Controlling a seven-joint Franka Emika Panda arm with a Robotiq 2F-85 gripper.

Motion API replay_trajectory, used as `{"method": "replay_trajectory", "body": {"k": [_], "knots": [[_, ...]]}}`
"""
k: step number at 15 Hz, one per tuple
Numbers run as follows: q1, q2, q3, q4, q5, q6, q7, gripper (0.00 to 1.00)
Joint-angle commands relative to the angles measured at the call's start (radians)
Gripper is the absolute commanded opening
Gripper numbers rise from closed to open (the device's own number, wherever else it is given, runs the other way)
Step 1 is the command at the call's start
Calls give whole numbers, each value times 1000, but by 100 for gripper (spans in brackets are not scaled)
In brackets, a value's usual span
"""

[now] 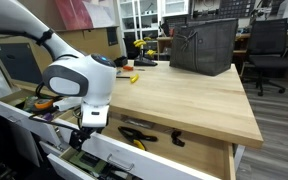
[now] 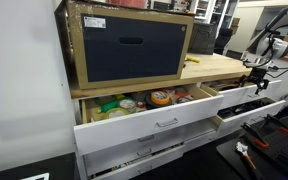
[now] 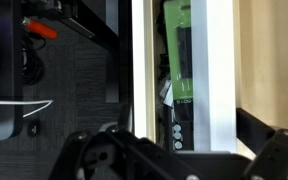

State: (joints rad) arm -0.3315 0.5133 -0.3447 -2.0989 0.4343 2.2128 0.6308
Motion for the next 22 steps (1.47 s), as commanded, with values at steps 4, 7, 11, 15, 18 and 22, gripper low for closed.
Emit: {"method": "replay_trajectory", "body": {"k": [4, 7, 11, 15, 18, 22], "knots": [[33, -99, -6, -174, -88, 13, -58, 100], [44, -125, -11, -233, -132, 24, -85, 100], [57, -147, -16, -285, -189, 20, -93, 100], [68, -161, -17, -323, -235, 21, -93, 100], [73, -171, -15, -341, -255, 22, -95, 100], [78, -184, -15, -363, -268, 23, -102, 100]]}}
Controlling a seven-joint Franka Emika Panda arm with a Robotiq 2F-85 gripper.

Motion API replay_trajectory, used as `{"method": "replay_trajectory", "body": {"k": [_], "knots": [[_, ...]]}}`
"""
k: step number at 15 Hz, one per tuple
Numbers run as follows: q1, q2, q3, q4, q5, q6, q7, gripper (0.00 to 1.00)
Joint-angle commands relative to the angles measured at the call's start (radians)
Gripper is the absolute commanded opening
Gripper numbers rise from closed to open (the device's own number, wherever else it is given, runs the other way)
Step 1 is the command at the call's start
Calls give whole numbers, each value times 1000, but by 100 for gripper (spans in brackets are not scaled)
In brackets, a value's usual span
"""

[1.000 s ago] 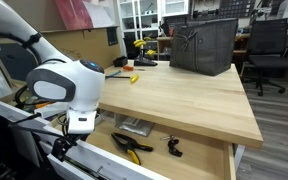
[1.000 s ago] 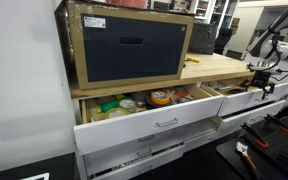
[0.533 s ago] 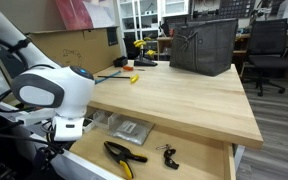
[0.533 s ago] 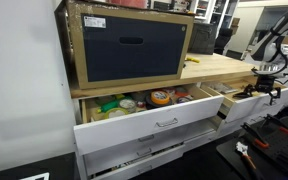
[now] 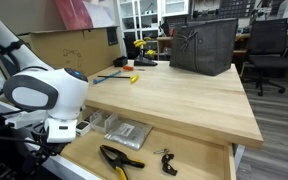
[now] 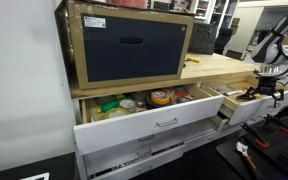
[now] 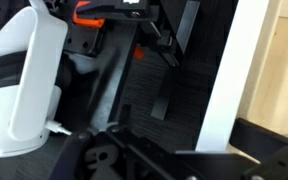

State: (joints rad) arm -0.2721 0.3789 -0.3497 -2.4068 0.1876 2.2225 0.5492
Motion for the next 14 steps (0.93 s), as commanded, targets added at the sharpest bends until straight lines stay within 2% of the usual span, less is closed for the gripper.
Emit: {"method": "replay_trajectory", "body": {"k": [1, 5, 9, 14], "knots": [[20, -52, -10, -59, -27, 12, -21, 100], [22, -60, -10, -78, -43, 26, -29, 100], [16, -75, -5, -94, -21, 100, -60, 100], [-2, -164, 0, -129, 21, 156, -124, 100]]}}
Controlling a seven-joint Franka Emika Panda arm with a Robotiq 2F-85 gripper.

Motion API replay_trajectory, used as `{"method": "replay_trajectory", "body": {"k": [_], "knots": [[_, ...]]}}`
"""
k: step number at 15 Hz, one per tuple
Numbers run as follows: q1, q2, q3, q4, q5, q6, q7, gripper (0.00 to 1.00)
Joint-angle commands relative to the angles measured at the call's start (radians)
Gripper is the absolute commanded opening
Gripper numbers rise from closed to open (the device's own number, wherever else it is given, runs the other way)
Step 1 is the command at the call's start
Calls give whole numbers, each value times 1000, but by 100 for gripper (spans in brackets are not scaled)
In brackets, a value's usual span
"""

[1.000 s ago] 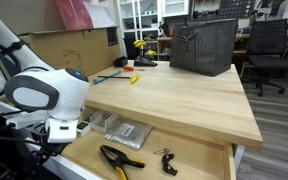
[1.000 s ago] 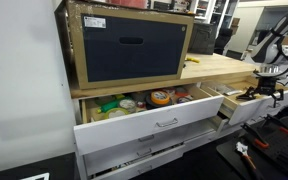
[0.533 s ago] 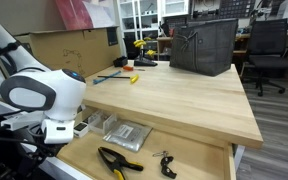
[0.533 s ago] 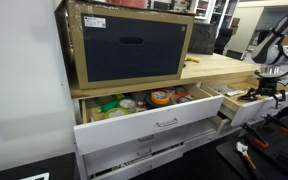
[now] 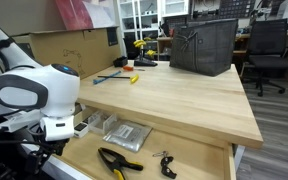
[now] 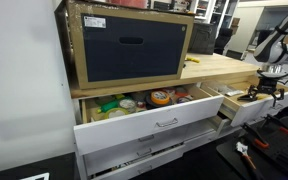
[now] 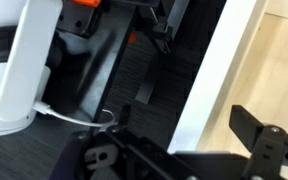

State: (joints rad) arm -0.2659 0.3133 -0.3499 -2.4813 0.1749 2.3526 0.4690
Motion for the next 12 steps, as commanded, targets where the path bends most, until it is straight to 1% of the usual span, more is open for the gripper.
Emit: {"method": "replay_trajectory", "body": {"k": [1, 7, 9, 12], "knots": [[-14, -115, 4, -59, 52, 26, -61, 100], [-14, -252, 18, -85, 151, 5, -88, 100], [-7, -283, 32, -93, 196, 18, -87, 100], [9, -298, 65, -83, 266, 43, -84, 100]]}}
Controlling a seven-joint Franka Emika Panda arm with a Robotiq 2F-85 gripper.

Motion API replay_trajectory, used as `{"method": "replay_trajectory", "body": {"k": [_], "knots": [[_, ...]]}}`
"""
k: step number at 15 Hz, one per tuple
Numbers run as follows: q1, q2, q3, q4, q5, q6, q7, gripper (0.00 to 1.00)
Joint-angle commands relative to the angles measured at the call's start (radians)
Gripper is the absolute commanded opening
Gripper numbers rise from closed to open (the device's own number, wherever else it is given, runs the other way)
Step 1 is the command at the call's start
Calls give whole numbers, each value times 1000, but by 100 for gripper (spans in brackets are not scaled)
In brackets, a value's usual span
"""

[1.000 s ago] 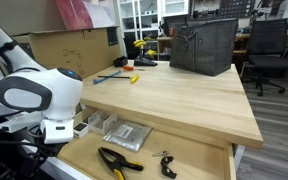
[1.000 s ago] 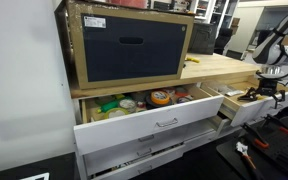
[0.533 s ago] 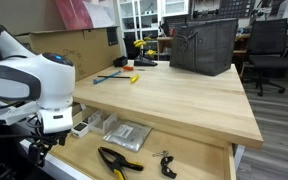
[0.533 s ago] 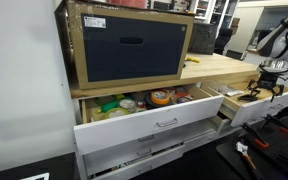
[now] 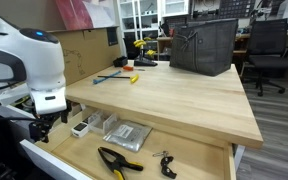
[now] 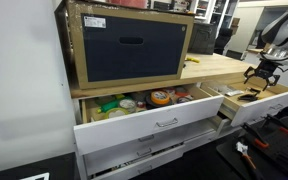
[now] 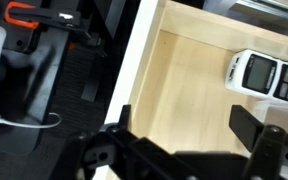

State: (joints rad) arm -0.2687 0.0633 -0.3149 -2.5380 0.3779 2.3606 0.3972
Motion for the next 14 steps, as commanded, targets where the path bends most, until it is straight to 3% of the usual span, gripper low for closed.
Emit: {"method": "replay_trajectory", "body": {"k": [1, 7, 14], "knots": [[21, -47, 46, -22, 95, 61, -12, 100], [84, 1, 139, 38, 235, 182, 23, 100], [153, 36, 212, 70, 313, 192, 96, 100]]}}
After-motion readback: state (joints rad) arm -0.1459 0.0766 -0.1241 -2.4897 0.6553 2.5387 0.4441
